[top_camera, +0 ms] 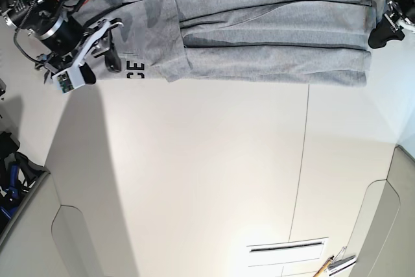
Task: Fold the T-shirt properly
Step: 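Grasp the folded edge with both grippers and fold it over again, then grasp the shirt's hem end with the left gripper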
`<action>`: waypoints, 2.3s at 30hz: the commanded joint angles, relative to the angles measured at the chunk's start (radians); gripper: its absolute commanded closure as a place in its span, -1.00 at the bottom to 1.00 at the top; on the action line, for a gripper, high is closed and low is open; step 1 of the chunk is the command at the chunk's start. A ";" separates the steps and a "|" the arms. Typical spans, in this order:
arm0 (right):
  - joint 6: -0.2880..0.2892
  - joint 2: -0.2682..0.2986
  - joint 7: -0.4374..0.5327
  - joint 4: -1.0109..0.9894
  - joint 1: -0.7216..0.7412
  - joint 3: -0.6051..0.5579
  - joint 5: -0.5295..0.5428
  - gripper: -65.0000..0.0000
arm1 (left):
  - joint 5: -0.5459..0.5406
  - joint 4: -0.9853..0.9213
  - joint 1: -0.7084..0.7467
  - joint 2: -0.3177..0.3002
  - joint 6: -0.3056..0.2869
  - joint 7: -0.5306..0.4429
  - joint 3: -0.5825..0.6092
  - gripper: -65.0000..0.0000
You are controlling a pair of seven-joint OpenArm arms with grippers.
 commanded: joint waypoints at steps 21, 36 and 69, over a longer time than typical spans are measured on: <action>0.000 0.009 0.054 -0.110 0.002 0.160 0.062 -0.03 | 0.182 0.015 -0.051 0.036 -0.009 -0.119 0.047 -0.12; 0.000 0.008 0.054 -0.110 0.002 0.160 0.061 -0.03 | 0.195 0.015 -0.048 0.041 -0.009 -0.129 0.172 0.01; -0.106 0.008 0.049 -0.110 0.001 0.161 -0.111 -0.03 | -0.100 0.466 0.007 0.203 -0.009 0.039 0.164 1.00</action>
